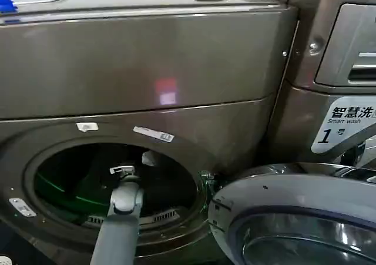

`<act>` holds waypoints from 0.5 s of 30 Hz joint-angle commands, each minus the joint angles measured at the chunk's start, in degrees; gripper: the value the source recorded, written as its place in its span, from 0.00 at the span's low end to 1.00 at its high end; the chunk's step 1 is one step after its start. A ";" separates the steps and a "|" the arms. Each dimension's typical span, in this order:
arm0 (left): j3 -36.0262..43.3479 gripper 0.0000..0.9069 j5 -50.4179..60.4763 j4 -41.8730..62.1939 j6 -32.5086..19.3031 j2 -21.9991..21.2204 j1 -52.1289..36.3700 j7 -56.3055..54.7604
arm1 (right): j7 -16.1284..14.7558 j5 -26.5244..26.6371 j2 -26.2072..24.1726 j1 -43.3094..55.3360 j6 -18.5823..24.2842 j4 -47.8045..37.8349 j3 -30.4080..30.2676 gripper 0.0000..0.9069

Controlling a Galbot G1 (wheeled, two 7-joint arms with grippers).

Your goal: Grasp the clothes from the dryer.

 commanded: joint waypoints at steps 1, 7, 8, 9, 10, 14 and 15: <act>-0.32 0.00 0.03 -3.83 -0.27 -1.04 2.84 -1.82 | 1.23 -0.09 0.02 -0.49 1.00 -0.26 0.32 1.00; -0.39 0.00 0.27 -3.33 0.03 -0.91 2.80 -1.55 | 1.42 -0.21 0.10 -0.36 0.85 -0.41 0.27 1.00; -0.41 0.00 0.12 -3.41 0.20 -0.82 2.78 -1.55 | 1.35 -0.19 0.07 -0.28 0.84 -0.33 0.26 1.00; -0.39 0.00 0.08 -3.47 0.27 -0.79 2.79 -1.52 | 1.36 -0.18 0.08 -0.25 0.84 -0.32 0.25 1.00; -0.40 0.00 -0.01 -3.66 0.45 -0.71 2.82 -1.46 | 1.29 -0.14 0.10 -0.21 0.83 -0.28 0.19 1.00; -0.55 0.00 0.04 -3.79 0.70 -0.49 2.80 -1.20 | 1.14 -0.13 0.09 -0.25 0.98 -0.37 0.28 1.00; -0.49 0.00 0.11 -3.81 0.70 -0.32 2.85 -1.07 | 1.15 -0.13 0.06 -0.31 1.06 -0.44 0.35 1.00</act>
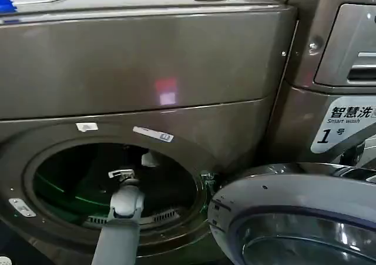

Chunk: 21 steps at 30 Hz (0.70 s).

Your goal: Grasp the clothes from the dryer.

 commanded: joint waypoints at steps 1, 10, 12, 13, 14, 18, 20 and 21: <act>-0.10 0.00 0.10 -1.20 0.49 0.13 0.92 -0.09 | 0.25 -0.01 -0.04 -0.20 0.54 -0.27 0.35 1.00; 0.00 0.00 0.05 -1.00 0.75 0.28 0.76 0.61 | -0.42 -0.26 -0.25 -0.51 -0.67 -0.31 1.36 1.00; 0.07 0.00 0.12 -0.50 0.57 0.27 0.43 0.83 | -0.45 -0.25 -0.59 -0.75 -0.81 -0.36 1.78 1.00; 0.05 0.00 0.13 -0.38 0.61 0.19 0.25 0.84 | -0.44 -0.24 -0.73 -0.88 -0.90 -0.41 1.97 1.00; 0.05 0.00 0.12 -0.30 0.65 0.13 0.13 0.83 | -0.45 -0.24 -0.82 -0.94 -0.93 -0.45 2.07 1.00; 0.41 0.00 0.09 -0.31 0.69 0.05 -0.10 0.94 | -0.63 -0.22 -0.77 -0.84 -0.96 -0.55 2.06 1.00; 0.51 0.00 0.17 0.07 0.58 -0.02 -0.23 0.98 | -0.76 -0.21 -0.75 -1.06 -0.91 -0.75 2.30 1.00; 0.51 0.00 0.19 0.19 0.57 -0.06 -0.32 0.98 | -0.83 -0.21 -0.79 -1.20 -0.91 -0.87 2.59 1.00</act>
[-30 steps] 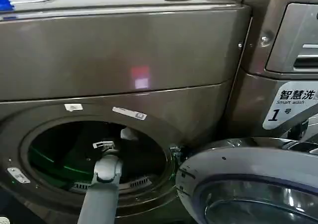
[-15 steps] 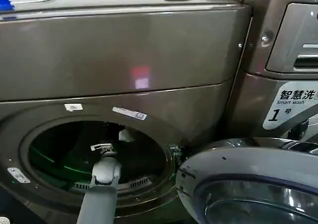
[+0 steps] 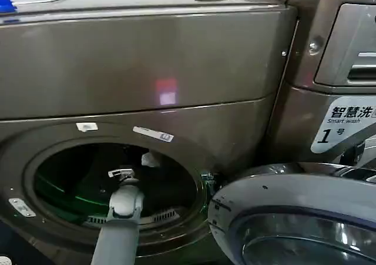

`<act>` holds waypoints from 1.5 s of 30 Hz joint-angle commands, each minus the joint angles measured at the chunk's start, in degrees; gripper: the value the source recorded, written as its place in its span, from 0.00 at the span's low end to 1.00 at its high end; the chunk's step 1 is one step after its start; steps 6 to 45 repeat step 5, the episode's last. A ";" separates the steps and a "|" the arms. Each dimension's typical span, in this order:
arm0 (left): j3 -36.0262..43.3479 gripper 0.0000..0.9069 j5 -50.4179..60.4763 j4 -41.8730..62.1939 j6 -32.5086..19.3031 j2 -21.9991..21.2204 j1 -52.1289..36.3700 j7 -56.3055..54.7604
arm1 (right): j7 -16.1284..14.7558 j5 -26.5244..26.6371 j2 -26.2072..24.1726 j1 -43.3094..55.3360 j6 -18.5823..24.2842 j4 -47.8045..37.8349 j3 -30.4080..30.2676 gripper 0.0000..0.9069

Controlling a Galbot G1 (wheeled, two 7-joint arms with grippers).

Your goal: Grasp the clothes from the dryer.

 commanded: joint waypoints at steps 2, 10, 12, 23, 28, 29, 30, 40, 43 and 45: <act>0.25 0.00 0.04 0.61 -0.01 -0.18 -0.36 0.14 | -0.27 0.02 -0.17 -0.77 -0.21 -0.46 1.24 1.00; 0.33 0.00 -0.09 0.51 0.04 -0.11 -0.56 0.19 | -0.36 0.08 -0.11 -0.92 -0.26 -0.22 1.33 1.00; 0.33 0.00 -0.09 0.51 0.04 -0.11 -0.56 0.19 | -0.36 0.08 -0.11 -0.92 -0.26 -0.22 1.33 1.00; 0.33 0.00 -0.09 0.51 0.04 -0.11 -0.56 0.19 | -0.36 0.08 -0.11 -0.92 -0.26 -0.22 1.33 1.00; 0.33 0.00 -0.09 0.51 0.04 -0.11 -0.56 0.19 | -0.36 0.08 -0.11 -0.92 -0.26 -0.22 1.33 1.00; 0.33 0.00 -0.09 0.51 0.04 -0.11 -0.56 0.19 | -0.36 0.08 -0.11 -0.92 -0.26 -0.22 1.33 1.00; 0.33 0.00 -0.09 0.51 0.04 -0.11 -0.56 0.19 | -0.36 0.08 -0.11 -0.92 -0.26 -0.22 1.33 1.00; 0.33 0.00 -0.09 0.51 0.04 -0.11 -0.56 0.19 | -0.36 0.08 -0.11 -0.92 -0.26 -0.22 1.33 1.00; 0.33 0.00 -0.09 0.51 0.04 -0.11 -0.56 0.19 | -0.36 0.08 -0.11 -0.92 -0.26 -0.22 1.33 1.00; 0.33 0.00 -0.09 0.51 0.04 -0.11 -0.56 0.19 | -0.36 0.08 -0.11 -0.92 -0.26 -0.22 1.33 1.00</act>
